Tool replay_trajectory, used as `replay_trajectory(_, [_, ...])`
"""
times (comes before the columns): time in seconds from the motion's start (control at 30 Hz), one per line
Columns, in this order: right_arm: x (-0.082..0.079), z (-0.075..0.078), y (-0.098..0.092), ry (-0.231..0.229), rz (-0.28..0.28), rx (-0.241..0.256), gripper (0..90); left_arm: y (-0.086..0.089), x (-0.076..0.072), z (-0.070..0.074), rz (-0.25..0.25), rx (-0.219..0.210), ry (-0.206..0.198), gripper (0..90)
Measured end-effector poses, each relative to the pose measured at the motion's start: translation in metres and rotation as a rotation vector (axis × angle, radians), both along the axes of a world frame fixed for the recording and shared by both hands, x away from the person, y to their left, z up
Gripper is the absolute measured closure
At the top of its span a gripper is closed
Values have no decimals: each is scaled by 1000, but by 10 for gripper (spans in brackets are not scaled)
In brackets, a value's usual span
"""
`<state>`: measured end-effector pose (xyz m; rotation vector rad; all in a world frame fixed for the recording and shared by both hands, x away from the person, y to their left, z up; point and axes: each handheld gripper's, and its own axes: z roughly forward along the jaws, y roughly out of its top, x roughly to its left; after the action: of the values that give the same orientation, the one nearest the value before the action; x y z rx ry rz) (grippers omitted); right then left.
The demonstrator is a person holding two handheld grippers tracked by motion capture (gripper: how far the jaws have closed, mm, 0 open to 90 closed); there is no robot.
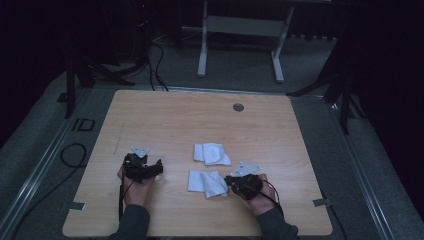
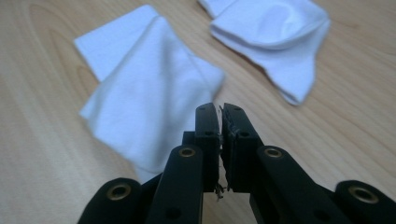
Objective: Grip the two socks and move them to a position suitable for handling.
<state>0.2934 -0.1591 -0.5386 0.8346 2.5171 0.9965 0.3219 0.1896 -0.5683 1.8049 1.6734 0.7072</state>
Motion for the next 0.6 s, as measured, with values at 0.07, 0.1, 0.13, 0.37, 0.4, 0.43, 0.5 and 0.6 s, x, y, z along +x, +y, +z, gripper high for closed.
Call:
replay_trajectory(0.07, [-1,-2,3,16,15,-6,846,0,0,0,-9,2,0,223])
replay_trajectory(0.1, [-1,-3,5,24,21,-7,845,-1,-1,1,-12,0,-1,237])
replay_trajectory(0.13, [-2,-4,6,30,26,-10,845,-1,-1,1,-17,0,-2,252])
replay_trajectory(0.37, [-5,-11,16,50,56,-27,821,-1,-5,3,-10,-1,-2,415])
replay_trajectory(0.4, [-6,-11,17,51,57,-29,821,-1,-5,3,-8,-2,0,423])
replay_trajectory(0.43, [-6,-12,18,54,59,-31,821,-1,-5,4,-9,-2,2,433])
replay_trajectory(0.5, [-6,-14,20,58,64,-40,818,-2,-6,5,-12,-2,8,464])
replay_trajectory(0.6, [-7,-16,23,59,69,-38,819,-2,-7,6,-20,-2,16,511])
